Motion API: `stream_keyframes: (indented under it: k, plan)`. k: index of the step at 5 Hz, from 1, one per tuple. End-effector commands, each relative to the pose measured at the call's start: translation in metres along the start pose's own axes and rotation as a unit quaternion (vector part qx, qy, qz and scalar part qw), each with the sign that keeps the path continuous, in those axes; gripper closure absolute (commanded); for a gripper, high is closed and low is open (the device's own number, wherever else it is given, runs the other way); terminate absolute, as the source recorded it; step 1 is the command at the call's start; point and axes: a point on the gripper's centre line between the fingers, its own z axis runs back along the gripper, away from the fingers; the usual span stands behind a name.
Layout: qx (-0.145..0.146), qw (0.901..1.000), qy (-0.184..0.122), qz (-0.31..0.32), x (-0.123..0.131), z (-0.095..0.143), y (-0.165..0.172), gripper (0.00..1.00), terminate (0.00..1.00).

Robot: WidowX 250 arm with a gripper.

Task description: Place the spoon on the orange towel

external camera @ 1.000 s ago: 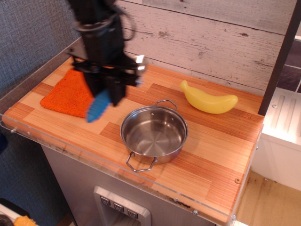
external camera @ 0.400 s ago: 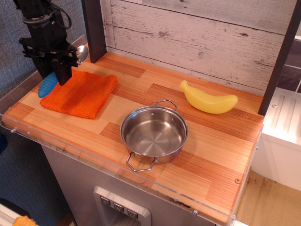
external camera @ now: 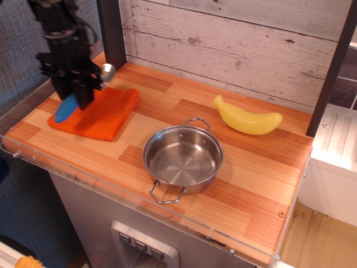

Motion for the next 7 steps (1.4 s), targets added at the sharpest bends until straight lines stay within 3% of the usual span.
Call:
stream_keyframes:
  k: [1, 3, 4, 5, 7]
  plan:
    - [0.011, 0.9998, -0.008, 0.014, 0.002, 0.010, -0.004, 0.00, 0.00]
    - [0.007, 0.9998, 0.010, 0.014, -0.006, 0.011, -0.009, 0.00, 0.00]
    - [0.010, 0.9999, 0.001, 0.006, -0.012, 0.029, -0.022, 0.00, 0.00]
    - [0.011, 0.9992, -0.036, -0.011, -0.018, 0.059, -0.056, 0.00, 0.00]
    - [-0.010, 0.9971, -0.055, -0.052, -0.022, 0.066, -0.101, 0.00, 0.00]
